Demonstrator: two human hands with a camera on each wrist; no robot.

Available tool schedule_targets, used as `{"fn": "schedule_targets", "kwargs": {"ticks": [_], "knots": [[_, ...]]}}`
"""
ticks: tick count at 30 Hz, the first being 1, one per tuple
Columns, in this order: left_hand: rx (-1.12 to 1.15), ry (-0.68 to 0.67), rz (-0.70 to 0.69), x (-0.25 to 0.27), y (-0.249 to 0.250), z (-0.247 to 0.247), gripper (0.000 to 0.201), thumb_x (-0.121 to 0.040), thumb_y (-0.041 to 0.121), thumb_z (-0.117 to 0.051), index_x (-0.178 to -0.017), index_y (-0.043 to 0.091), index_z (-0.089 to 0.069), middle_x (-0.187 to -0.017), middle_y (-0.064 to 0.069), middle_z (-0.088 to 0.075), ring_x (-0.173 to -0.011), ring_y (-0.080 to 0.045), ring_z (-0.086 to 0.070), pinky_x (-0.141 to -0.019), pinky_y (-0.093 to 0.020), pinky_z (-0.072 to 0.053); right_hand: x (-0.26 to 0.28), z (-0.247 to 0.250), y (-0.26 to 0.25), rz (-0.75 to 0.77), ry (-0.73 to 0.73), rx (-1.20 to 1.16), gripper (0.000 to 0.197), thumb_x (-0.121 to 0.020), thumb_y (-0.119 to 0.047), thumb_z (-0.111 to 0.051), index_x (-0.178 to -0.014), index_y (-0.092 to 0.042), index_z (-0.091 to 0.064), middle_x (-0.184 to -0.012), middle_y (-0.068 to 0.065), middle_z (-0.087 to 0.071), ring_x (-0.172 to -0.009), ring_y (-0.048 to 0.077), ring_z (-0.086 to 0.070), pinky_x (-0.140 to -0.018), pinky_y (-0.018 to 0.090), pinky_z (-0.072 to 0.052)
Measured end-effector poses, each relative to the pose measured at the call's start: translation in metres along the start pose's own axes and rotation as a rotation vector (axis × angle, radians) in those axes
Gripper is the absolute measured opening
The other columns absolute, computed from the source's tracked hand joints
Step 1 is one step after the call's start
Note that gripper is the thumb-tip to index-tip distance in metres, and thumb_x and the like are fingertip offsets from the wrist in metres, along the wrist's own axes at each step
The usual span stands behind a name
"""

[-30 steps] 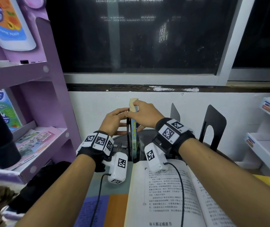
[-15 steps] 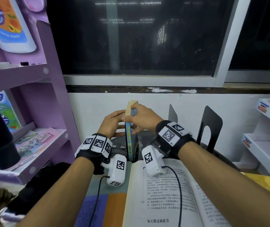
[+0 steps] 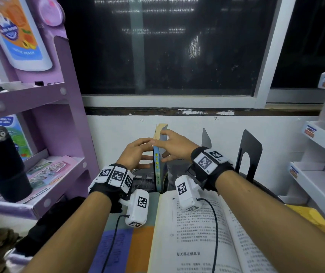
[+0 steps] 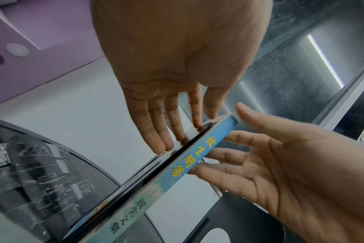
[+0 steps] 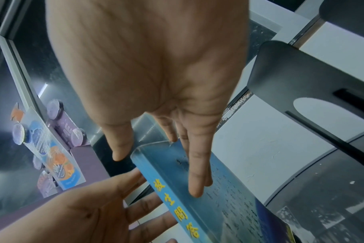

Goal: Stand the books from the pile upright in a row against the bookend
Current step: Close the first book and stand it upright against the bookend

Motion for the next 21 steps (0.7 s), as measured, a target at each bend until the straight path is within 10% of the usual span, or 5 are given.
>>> {"fn": "schedule_targets", "kwargs": {"ticks": [5,21], "knots": [[-0.067,0.028,0.018,0.009,0.000,0.005,0.022,-0.096,0.022,-0.052,-0.116,0.017,-0.061,-0.103,-0.004,-0.066,-0.089,-0.026,-0.060,-0.079,-0.039,-0.052,0.016,0.011,-0.001,-0.013,-0.034,0.108,0.070,-0.091,-0.043,-0.061,-0.149,-0.020,-0.028,-0.146,0.011,-0.042,-0.103,0.026,-0.064,-0.089,0.037,-0.056],[-0.196,0.026,0.043,0.050,0.006,-0.018,0.011,-0.094,0.017,-0.053,-0.102,0.010,-0.057,-0.096,-0.007,-0.064,-0.073,-0.021,-0.057,-0.066,-0.030,-0.044,0.120,0.073,0.034,-0.148,-0.133,0.505,0.044,-0.092,-0.048,-0.056,-0.125,-0.019,-0.057,-0.123,0.001,-0.058,-0.108,0.019,-0.057,-0.097,0.037,-0.048]]}}
Point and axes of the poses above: each hand's wrist, its own x-axis away from the middle knuckle, its own z-axis out of the back of the hand, y = z × x, the point moved 6 cm from there along -x, towards the middle knuckle
